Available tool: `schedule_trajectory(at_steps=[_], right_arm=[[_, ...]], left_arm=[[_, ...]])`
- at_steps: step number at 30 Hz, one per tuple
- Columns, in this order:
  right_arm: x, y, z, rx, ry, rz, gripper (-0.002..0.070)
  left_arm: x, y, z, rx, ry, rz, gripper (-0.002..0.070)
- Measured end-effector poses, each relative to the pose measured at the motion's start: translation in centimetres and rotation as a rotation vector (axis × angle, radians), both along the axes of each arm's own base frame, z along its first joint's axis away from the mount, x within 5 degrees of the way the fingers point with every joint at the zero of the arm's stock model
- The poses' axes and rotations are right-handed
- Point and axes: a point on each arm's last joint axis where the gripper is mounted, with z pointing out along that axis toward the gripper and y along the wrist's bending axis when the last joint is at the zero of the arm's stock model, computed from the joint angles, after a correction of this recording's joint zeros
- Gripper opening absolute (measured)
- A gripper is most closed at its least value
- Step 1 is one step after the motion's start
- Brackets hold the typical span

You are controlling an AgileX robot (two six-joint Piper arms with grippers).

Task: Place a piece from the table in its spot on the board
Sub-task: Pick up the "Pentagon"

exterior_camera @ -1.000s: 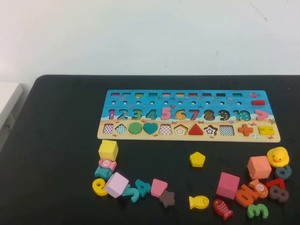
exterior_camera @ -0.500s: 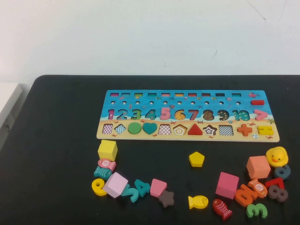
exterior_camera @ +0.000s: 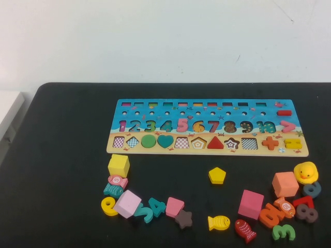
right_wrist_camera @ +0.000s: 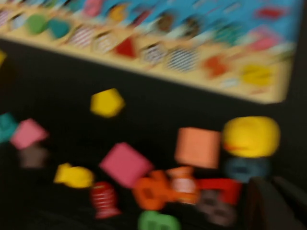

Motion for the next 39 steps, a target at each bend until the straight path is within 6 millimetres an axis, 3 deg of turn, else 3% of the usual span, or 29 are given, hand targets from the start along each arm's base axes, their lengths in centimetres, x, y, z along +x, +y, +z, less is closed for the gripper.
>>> schedule_trajectory(at_steps=[3,8,13,17,20,22,29,33,39], right_arm=[[3.0,1.9,-3.1,0.048,0.079,0.114,0.0019],[6.0,7.5,-7.4,0.039,0.154,0.271,0.0019],[7.7,12.6,-9.4,0.029,0.204,0.355,0.0019],[9.8,15.3,-10.5,-0.046,0.263,0.363,0.0020],[11.4,16.4,-11.0,-0.091,0.319,0.359,0.0044],[12.3,16.9,-11.3,-0.082,0.360,0.340,0.0098],[15.3,18.4,-13.0,-0.075,0.439,0.287,0.0456],[16.5,18.8,-14.0,-0.088,0.468,0.269,0.0515],[17.9,18.8,-15.4,-0.168,0.515,0.225,0.0526]], left_arm=[[0.0,0.0,0.0,0.000,0.000,0.000,-0.0002],[0.0,0.0,0.0,0.000,0.000,0.000,-0.0002],[0.0,0.0,0.0,0.002,0.000,-0.001,-0.0002],[0.0,0.0,0.0,0.002,0.000,-0.001,-0.0002],[0.0,0.0,0.0,0.002,0.000,-0.001,-0.0002],[0.0,0.0,0.0,0.002,0.000,-0.001,-0.0002],[0.0,0.0,0.0,0.002,0.000,-0.001,-0.0002],[0.0,0.0,0.0,0.002,0.000,-0.001,-0.0002],[0.0,0.0,0.0,0.002,0.000,-0.001,-0.0002]])
